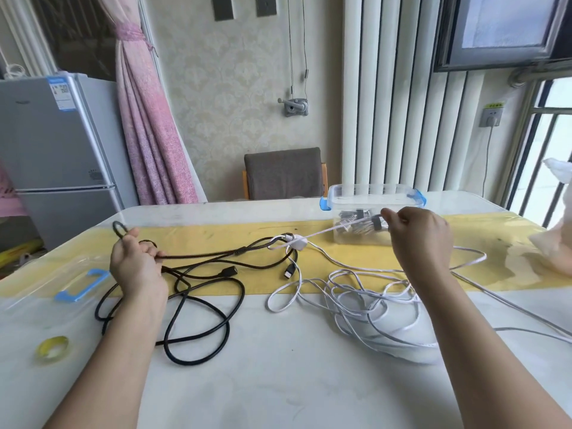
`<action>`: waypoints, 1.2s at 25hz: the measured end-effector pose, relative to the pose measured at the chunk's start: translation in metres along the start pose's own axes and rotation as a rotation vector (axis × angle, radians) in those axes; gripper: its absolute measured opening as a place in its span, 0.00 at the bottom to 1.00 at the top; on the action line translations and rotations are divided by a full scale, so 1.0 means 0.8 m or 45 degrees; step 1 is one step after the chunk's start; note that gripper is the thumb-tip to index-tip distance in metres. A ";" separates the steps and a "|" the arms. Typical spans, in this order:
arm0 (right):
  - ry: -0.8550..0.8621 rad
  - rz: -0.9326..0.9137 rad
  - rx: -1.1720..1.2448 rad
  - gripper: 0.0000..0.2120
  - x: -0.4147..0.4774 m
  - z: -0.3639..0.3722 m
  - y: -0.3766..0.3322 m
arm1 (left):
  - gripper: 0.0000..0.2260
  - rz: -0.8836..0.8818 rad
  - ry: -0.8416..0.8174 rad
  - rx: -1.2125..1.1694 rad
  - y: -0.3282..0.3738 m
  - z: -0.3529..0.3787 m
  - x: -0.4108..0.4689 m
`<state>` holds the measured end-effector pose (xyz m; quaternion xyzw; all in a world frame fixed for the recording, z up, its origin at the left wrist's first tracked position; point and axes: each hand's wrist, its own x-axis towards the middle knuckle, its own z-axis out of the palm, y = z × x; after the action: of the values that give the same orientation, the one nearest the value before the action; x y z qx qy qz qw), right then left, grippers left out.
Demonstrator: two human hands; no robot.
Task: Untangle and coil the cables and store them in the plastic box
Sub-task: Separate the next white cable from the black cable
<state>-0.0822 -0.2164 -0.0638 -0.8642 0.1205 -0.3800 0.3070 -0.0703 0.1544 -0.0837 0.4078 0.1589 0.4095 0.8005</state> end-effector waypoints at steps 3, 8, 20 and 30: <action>-0.157 0.029 -0.096 0.17 0.001 0.007 0.008 | 0.15 0.212 -0.037 0.579 -0.013 -0.003 0.003; -0.530 -0.168 -0.502 0.12 -0.025 0.022 -0.004 | 0.32 0.446 -0.407 2.017 -0.026 0.006 -0.045; -0.959 -0.759 -0.188 0.12 -0.091 0.075 -0.051 | 0.11 0.317 -1.449 1.603 -0.069 0.026 -0.122; -0.765 -0.994 -0.062 0.11 -0.096 0.054 -0.071 | 0.14 0.151 -1.305 1.498 -0.029 0.033 -0.102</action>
<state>-0.1045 -0.1186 -0.0960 -0.9231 -0.2975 -0.1976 0.1424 -0.0929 0.0689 -0.0918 0.9111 -0.0617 0.0608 0.4031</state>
